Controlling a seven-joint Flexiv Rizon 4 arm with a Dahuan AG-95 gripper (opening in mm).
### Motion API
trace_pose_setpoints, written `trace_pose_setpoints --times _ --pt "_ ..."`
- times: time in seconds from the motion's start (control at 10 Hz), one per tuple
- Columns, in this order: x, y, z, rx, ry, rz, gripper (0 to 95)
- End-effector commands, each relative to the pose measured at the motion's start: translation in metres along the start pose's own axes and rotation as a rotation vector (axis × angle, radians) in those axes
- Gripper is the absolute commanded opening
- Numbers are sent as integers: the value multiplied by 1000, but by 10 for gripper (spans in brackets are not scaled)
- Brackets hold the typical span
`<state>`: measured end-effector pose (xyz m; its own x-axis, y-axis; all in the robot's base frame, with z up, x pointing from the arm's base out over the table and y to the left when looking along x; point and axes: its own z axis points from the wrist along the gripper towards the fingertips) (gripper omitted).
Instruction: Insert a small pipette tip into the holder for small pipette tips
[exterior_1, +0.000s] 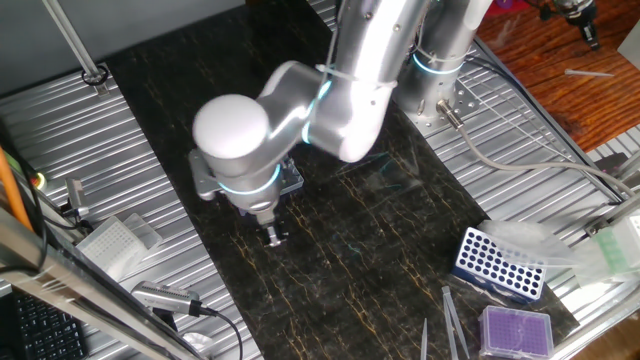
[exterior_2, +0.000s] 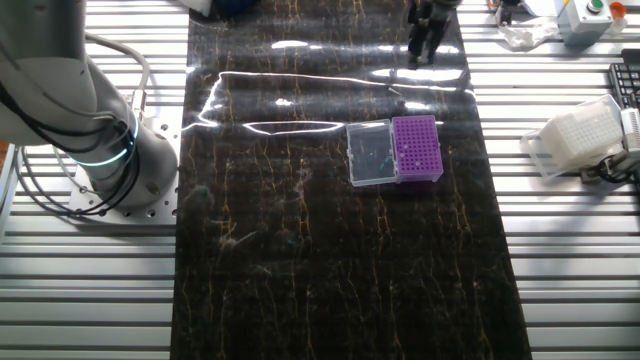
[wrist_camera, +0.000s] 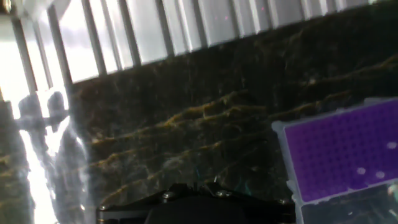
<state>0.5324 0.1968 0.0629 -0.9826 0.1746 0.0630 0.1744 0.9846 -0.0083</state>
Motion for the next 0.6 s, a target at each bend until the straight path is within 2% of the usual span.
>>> trace_pose_setpoints --times 0.1,0.3,0.6 --pt "12 -3 5 1 1 -24 0" --pt "16 -5 8 7 3 -48 0" --pt "16 -6 12 17 2 -57 0"
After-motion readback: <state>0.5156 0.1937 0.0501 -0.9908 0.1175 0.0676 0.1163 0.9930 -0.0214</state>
